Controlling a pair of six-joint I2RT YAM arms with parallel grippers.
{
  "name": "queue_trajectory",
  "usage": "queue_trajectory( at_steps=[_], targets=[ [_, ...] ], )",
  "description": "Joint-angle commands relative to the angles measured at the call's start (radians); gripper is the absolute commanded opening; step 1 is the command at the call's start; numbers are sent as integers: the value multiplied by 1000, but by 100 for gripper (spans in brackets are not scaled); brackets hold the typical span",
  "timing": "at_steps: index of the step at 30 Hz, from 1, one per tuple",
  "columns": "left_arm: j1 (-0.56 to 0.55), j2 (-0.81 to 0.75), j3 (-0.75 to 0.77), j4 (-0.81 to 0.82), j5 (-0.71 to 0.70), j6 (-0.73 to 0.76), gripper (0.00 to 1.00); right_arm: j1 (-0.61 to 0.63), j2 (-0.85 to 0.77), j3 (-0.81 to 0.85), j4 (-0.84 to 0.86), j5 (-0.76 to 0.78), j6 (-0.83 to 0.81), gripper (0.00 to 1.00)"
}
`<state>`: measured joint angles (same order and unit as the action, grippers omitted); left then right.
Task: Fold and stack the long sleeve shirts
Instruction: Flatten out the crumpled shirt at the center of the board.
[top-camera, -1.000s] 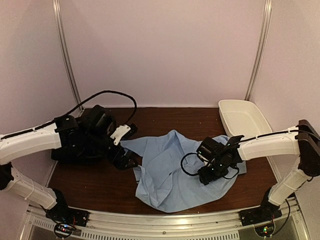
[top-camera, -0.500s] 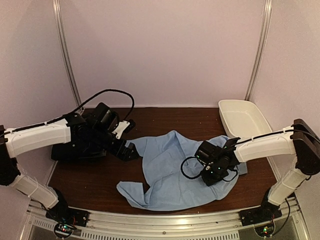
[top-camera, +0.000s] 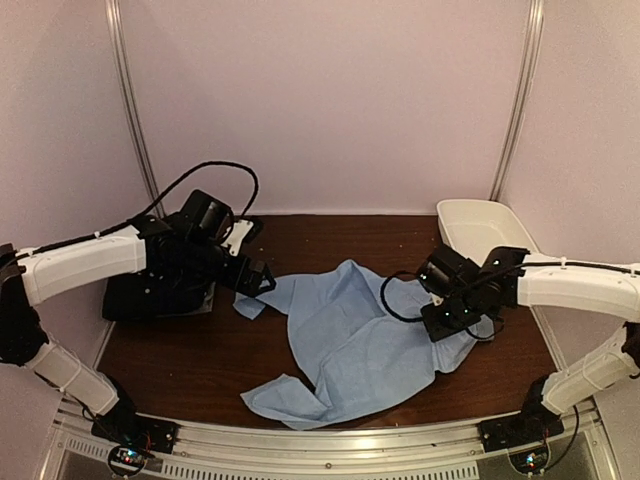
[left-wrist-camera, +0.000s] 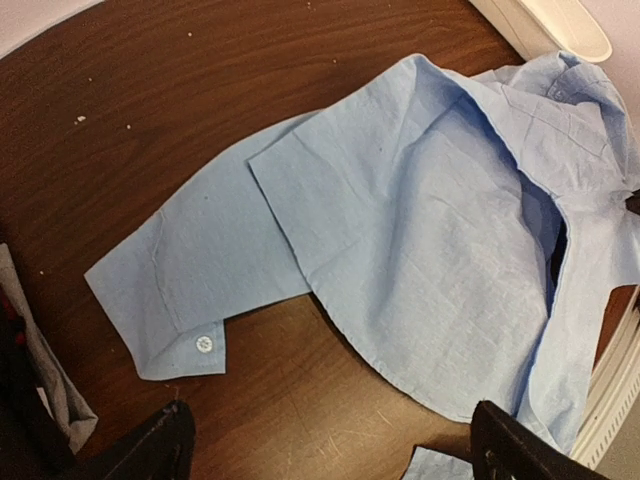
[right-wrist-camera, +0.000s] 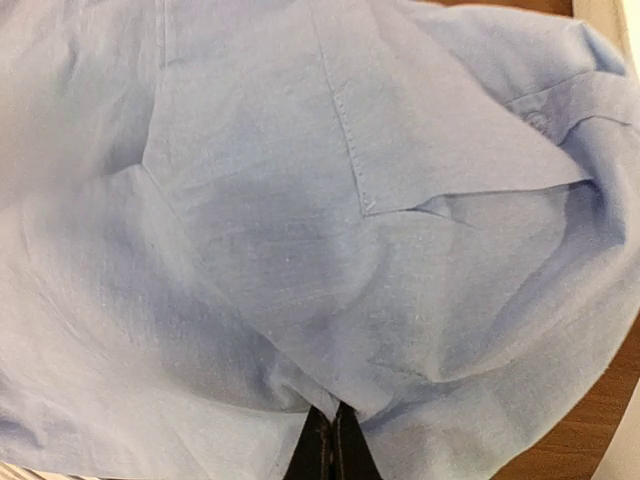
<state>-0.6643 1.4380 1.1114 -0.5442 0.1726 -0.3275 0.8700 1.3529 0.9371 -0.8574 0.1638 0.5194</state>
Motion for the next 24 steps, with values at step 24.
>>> queue_trajectory(
  at_steps=[24],
  targets=[
    [9, 327, 101, 365, 120, 252, 95, -443, -231, 228, -155, 139, -183, 0]
  ],
)
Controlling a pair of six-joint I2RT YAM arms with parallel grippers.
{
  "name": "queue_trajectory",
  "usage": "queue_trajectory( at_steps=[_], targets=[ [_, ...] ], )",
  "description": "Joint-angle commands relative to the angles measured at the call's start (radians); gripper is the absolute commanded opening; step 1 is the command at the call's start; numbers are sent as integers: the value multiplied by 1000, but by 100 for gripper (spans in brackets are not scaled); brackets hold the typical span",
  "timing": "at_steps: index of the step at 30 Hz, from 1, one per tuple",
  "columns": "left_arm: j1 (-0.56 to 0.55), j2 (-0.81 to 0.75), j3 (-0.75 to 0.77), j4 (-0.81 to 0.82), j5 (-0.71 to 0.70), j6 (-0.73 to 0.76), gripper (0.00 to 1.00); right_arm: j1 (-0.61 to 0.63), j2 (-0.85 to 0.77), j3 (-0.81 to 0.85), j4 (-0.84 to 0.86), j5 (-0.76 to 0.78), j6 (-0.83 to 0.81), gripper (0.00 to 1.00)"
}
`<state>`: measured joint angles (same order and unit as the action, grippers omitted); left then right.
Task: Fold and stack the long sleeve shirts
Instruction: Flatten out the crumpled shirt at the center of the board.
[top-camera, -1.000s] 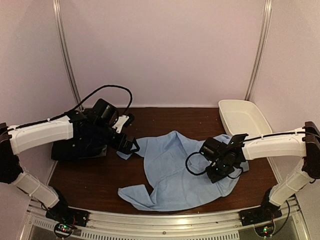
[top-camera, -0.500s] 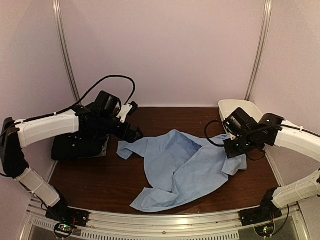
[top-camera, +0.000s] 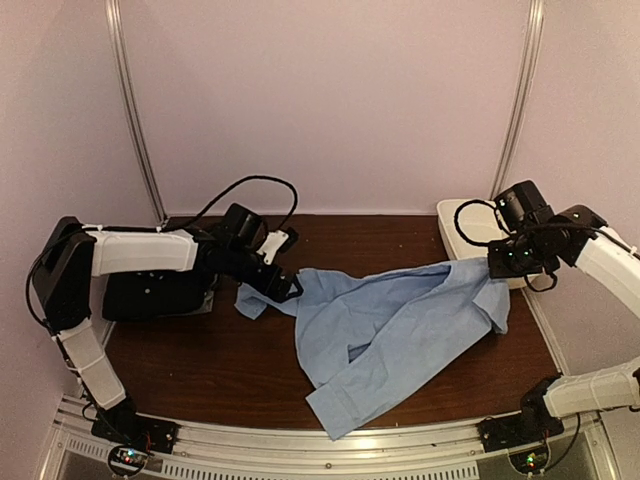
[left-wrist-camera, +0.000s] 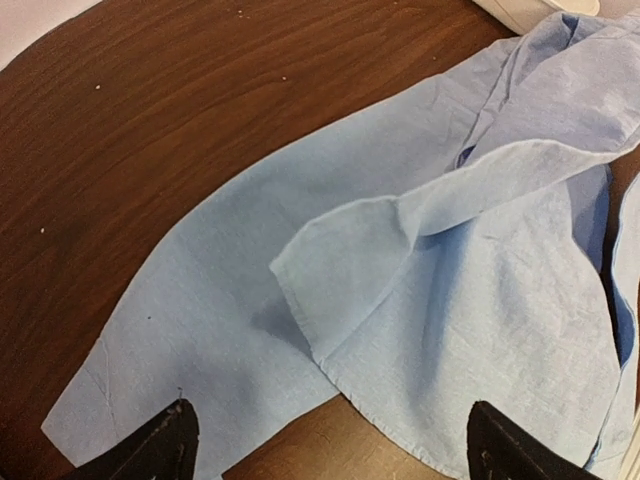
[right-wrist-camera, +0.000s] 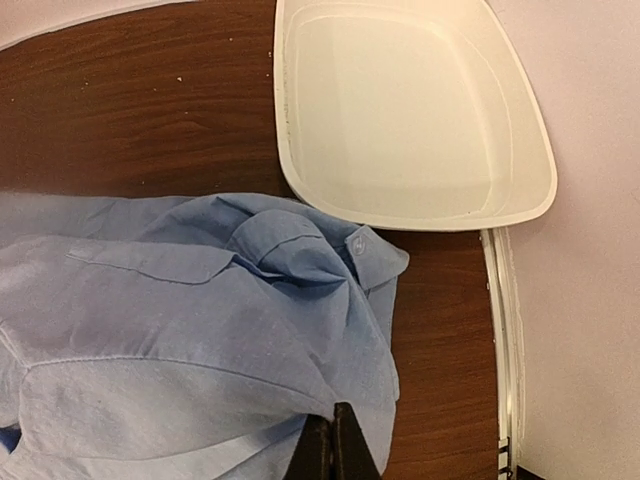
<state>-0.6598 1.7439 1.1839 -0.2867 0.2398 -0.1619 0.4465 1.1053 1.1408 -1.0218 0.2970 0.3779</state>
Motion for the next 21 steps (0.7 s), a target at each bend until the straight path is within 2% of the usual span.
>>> queue_trajectory(
  at_steps=[1, 6, 14, 21],
  targets=[
    [5, 22, 27, 124, 61, 110, 95, -20, 23, 21, 14, -4, -47, 0],
    [5, 39, 49, 193, 112, 246, 96, -22, 50, 8, 38, -39, -68, 0],
    [5, 184, 222, 57, 183, 490, 96, -27, 59, 33, 33, -50, -92, 0],
    [5, 282, 313, 66, 241, 640, 96, -53, 7, 44, 27, -103, -110, 0]
  ],
)
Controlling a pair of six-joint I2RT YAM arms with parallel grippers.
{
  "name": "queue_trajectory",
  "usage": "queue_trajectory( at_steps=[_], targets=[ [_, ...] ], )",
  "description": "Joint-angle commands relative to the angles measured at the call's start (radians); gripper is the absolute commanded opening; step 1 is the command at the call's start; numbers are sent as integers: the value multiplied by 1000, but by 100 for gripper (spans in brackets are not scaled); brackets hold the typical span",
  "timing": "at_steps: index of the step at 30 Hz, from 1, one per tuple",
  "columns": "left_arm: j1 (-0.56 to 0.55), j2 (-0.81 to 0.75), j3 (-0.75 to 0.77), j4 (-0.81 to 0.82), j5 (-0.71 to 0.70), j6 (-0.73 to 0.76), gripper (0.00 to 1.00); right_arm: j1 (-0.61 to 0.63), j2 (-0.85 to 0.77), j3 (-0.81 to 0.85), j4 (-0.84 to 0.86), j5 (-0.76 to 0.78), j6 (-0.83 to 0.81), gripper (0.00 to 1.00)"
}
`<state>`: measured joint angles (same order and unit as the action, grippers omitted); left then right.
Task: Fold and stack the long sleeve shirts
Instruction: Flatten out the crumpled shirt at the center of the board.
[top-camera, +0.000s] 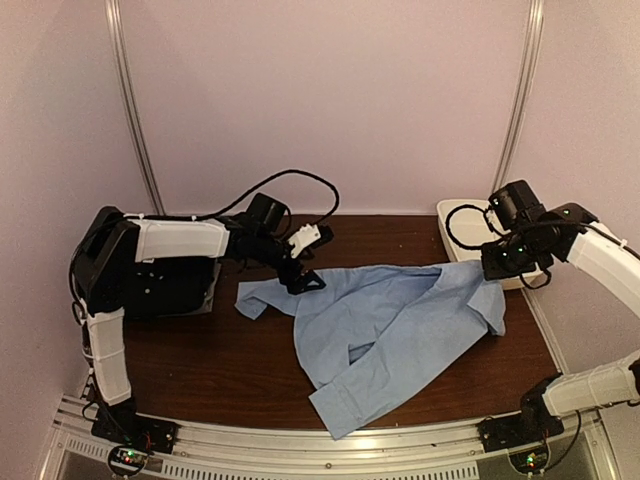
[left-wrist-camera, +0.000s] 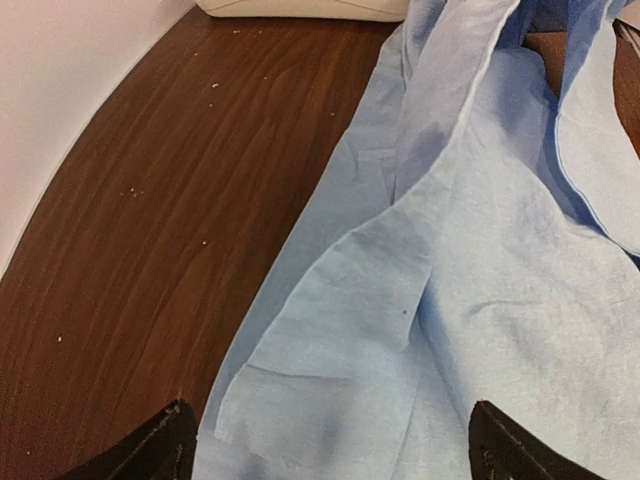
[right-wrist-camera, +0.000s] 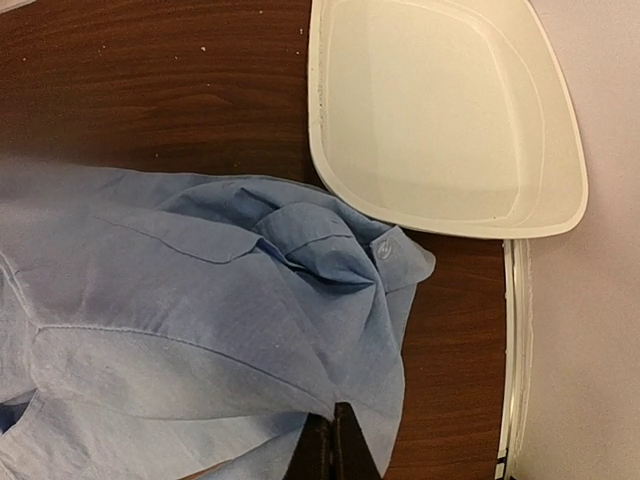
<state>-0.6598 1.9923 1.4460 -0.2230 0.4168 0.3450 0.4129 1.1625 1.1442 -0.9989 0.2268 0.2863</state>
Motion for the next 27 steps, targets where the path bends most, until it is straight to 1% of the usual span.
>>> queue_trajectory(
  at_steps=[1, 7, 10, 12, 18, 22, 24, 25, 27],
  targets=[
    [5, 43, 67, 3, 73, 157, 96, -25, -59, 44, 3, -42, -21, 0],
    [5, 152, 221, -72, 92, 226, 96, -38, -89, 57, -8, -78, -34, 0],
    [5, 207, 294, -142, 138, 248, 93, -44, -94, 58, -11, -85, -39, 0],
    [5, 238, 332, -189, 179, 262, 89, -48, -97, 62, -13, -87, -40, 0],
    [5, 266, 358, -254, 258, 291, 72, -55, -97, 63, -11, -92, -44, 0],
    [5, 294, 398, -316, 264, 293, 55, -59, -96, 62, -9, -93, -46, 0],
    [8, 298, 407, -332, 259, 284, 45, -60, -96, 60, -8, -94, -46, 0],
    [11, 298, 409, -335, 259, 277, 42, -60, -95, 59, -6, -96, -46, 0],
    [20, 295, 411, -337, 266, 256, 34, -62, -93, 55, -4, -98, -46, 0]
  ],
)
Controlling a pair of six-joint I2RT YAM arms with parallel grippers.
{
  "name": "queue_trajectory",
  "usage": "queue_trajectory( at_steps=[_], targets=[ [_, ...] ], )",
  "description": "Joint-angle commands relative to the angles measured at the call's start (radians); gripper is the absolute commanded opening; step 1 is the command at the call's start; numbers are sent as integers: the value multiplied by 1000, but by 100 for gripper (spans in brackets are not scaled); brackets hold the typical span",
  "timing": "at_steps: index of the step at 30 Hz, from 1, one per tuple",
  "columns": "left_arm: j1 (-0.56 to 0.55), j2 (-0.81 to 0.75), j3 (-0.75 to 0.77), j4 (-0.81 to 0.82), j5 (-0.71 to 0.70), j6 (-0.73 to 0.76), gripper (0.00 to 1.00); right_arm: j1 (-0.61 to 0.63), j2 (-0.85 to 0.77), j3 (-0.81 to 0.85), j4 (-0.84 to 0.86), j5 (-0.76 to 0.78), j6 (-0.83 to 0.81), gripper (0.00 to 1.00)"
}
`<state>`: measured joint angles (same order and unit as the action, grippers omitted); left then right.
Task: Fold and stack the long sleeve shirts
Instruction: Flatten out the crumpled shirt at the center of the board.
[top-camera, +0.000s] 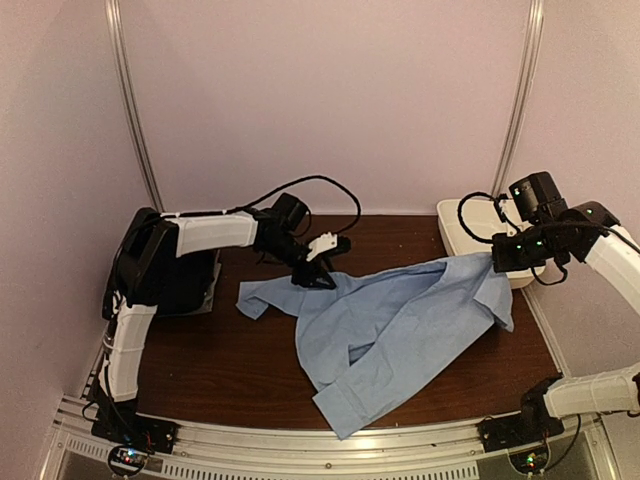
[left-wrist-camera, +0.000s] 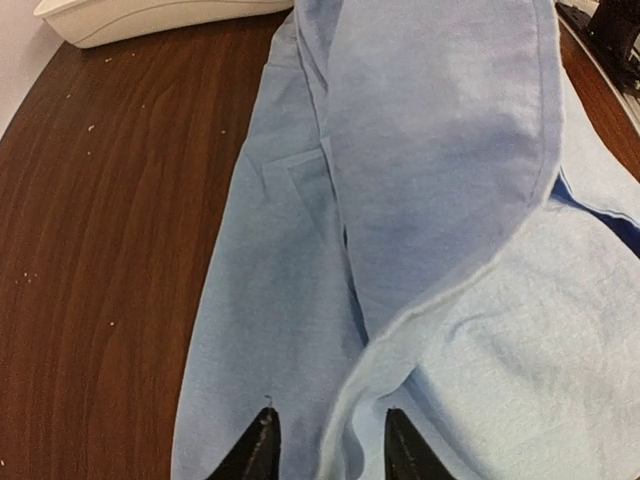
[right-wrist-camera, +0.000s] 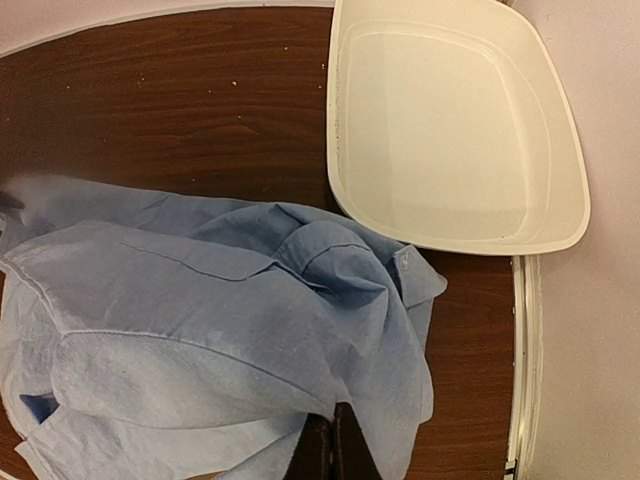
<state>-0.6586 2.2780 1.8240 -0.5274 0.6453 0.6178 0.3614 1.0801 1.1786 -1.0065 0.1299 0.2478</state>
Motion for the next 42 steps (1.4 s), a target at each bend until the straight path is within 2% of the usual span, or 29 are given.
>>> queue_trajectory(
  at_steps=[1, 8, 13, 17, 22, 26, 31, 36, 40, 42],
  targets=[
    [24, 7, 33, -33, 43, -25, 30, -10, -11, 18, 6, -4, -7, 0],
    [56, -50, 25, -33, 18, -110, 0, -10, -13, 8, 21, -20, -16, 0],
    [77, -168, -36, 26, -7, -261, 0, -11, -10, -18, 75, -97, -69, 0],
    [77, -300, -92, 87, -108, -405, 0, -10, 14, -24, 121, -174, -108, 0],
    [77, -472, -115, 95, -230, -557, 0, -10, 54, 62, 140, -216, -127, 0],
    [76, -569, -64, 60, -291, -662, 0, -9, 88, 145, 178, -291, -145, 0],
    [76, -658, 48, 22, -446, -718, 0, -1, 137, 334, 206, -356, -160, 0],
    [76, -674, 301, -143, -532, -704, 0, 0, 192, 650, 132, -395, -176, 0],
    [76, -739, 355, -178, -500, -709, 0, 2, 197, 832, 71, -499, -163, 0],
    [74, -779, 346, -176, -454, -727, 0, 3, 176, 852, 62, -550, -146, 0]
  ],
)
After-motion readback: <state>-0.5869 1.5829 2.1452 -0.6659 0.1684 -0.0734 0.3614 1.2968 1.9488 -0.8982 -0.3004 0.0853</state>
